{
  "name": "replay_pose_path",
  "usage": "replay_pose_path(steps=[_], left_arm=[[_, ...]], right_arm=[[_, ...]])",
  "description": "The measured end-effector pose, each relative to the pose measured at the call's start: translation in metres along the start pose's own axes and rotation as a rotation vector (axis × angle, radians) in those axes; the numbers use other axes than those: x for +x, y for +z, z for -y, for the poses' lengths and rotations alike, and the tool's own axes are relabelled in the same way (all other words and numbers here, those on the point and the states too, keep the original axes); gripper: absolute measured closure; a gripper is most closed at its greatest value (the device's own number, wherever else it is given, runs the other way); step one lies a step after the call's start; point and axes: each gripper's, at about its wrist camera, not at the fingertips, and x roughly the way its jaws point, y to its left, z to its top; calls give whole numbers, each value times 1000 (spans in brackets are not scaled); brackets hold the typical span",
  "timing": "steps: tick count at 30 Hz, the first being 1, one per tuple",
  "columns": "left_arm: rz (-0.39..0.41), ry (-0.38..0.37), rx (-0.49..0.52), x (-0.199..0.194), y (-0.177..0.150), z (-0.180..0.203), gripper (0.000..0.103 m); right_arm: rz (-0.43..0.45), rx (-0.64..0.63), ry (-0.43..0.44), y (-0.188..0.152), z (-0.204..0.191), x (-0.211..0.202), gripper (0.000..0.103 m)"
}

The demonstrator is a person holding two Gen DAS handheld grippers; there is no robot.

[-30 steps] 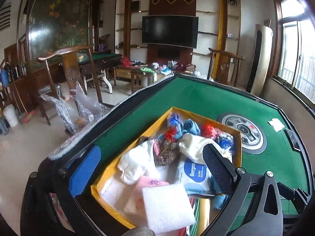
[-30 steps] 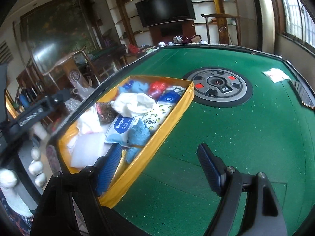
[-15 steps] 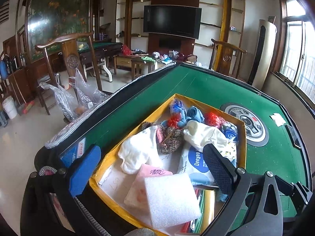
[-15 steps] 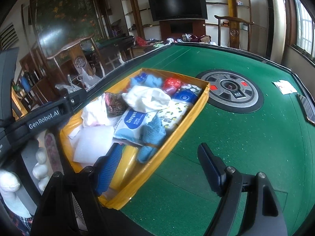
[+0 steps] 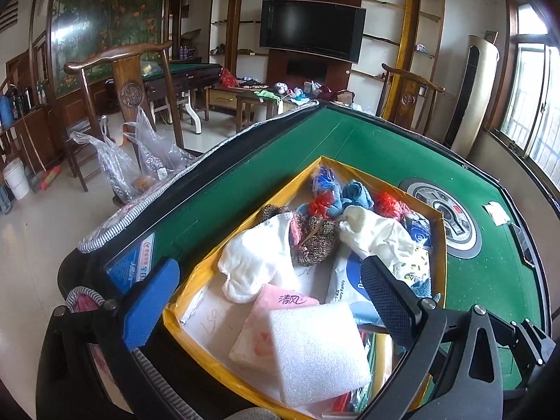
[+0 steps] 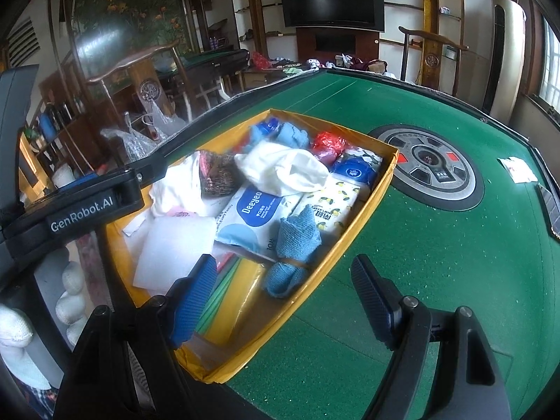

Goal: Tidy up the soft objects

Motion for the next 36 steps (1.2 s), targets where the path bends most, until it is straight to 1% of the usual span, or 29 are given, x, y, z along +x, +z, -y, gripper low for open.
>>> replay_pose_path(steps=[9,19,24,28,36], left_arm=[[-21,-5,5,5,-1,-1,0],[-45,-12,19,9,-3,-2,0],[-60,-23,36,9,-8,3,0],[-72,-31,50,9,-11,6,0],[-90,-41,50,10,-15,6,0]], right_arm=[[-34,-25,-55,9,-5,12,28],[-48,-34,-112,17,-7,21,28],[-31,-42,-202,22,-7,22,28],[-28,-15,-187,25,-1,20,28],[-56,-35,-166,20,-9,26,28]])
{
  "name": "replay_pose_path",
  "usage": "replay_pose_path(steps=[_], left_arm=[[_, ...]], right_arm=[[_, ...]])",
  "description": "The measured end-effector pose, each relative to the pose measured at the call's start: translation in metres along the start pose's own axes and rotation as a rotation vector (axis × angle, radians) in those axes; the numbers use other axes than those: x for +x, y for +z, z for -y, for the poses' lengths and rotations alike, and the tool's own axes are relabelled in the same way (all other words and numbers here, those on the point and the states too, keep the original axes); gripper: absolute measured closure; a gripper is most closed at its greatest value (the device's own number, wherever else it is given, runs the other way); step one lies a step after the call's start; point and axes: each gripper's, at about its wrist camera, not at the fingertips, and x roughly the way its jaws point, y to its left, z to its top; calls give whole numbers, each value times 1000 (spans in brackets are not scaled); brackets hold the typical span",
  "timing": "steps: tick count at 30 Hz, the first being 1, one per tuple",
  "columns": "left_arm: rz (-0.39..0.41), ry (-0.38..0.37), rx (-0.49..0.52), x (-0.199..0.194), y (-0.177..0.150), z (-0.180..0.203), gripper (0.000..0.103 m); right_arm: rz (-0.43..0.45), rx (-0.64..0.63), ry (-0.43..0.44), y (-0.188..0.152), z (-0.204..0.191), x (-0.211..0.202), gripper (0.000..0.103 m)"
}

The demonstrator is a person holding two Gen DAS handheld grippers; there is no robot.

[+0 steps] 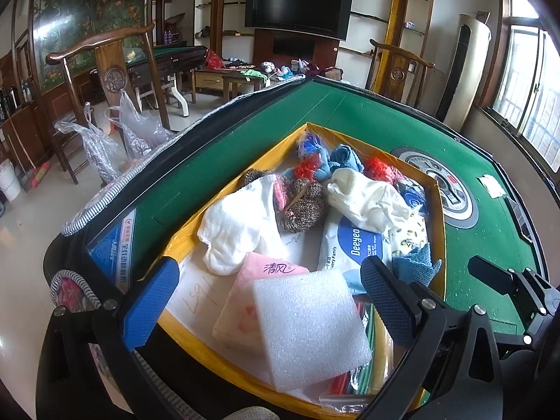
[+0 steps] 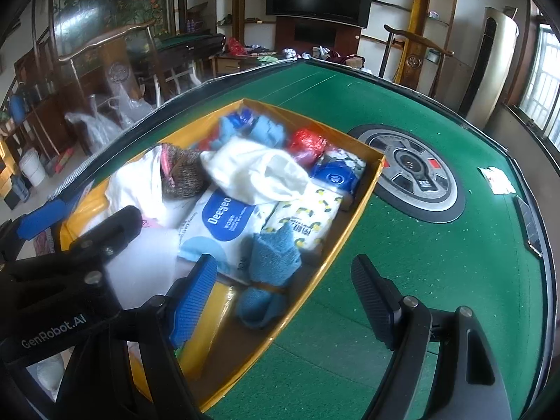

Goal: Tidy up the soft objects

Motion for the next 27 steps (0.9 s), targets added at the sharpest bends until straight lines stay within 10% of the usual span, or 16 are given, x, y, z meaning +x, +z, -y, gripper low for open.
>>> replay_pose_path(steps=[27], left_arm=[[-41,-20,-13,7,-3,-5,0]], right_arm=[[-27,-8,12,-1,-7,5,28]])
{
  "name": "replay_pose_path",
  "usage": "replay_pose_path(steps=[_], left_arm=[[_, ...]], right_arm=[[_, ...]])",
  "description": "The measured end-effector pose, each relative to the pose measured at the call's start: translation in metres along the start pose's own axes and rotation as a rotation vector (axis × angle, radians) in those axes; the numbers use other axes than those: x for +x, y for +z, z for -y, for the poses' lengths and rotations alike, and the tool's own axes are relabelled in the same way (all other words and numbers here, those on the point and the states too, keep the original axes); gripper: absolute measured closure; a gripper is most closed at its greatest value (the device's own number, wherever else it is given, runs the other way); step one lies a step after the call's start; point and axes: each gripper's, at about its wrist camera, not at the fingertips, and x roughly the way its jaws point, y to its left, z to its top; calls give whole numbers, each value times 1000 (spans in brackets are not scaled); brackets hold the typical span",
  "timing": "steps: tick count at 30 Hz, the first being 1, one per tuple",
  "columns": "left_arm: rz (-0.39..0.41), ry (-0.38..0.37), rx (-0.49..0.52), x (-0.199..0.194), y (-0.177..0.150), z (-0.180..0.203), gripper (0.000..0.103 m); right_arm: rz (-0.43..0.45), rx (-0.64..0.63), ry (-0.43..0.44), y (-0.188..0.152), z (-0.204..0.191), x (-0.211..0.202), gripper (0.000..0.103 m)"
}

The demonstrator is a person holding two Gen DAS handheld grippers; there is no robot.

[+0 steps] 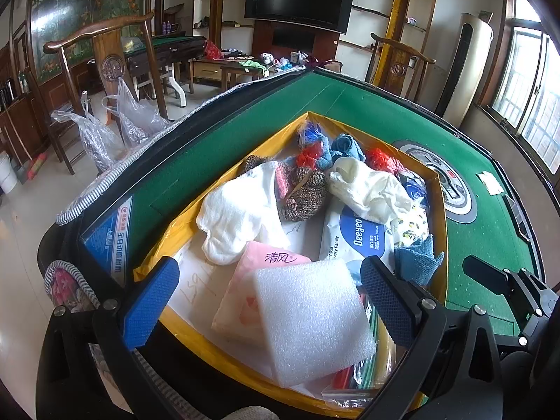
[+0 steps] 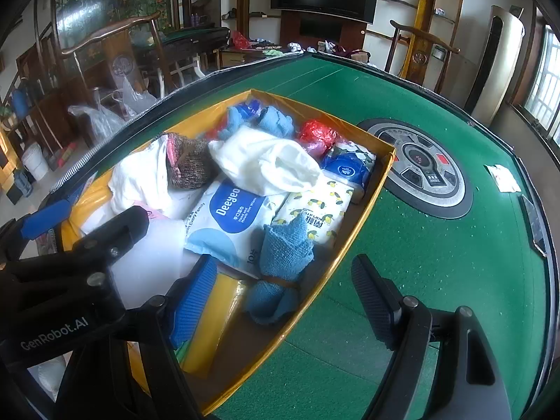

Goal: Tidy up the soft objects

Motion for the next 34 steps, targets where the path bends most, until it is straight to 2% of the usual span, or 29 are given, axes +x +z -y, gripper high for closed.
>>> replay_pose_path(steps=[22,31,34], left_arm=[[-15,16,-13,3,1,-2,0],[-27,52,3,0,2,11,0],[-53,30,5,1,1,18,0]], right_arm=[[3,-3,20,0,-2,0,28],[17,-4,49,-4,11,-8,28],[26,17,55,-7,22,-12,28]])
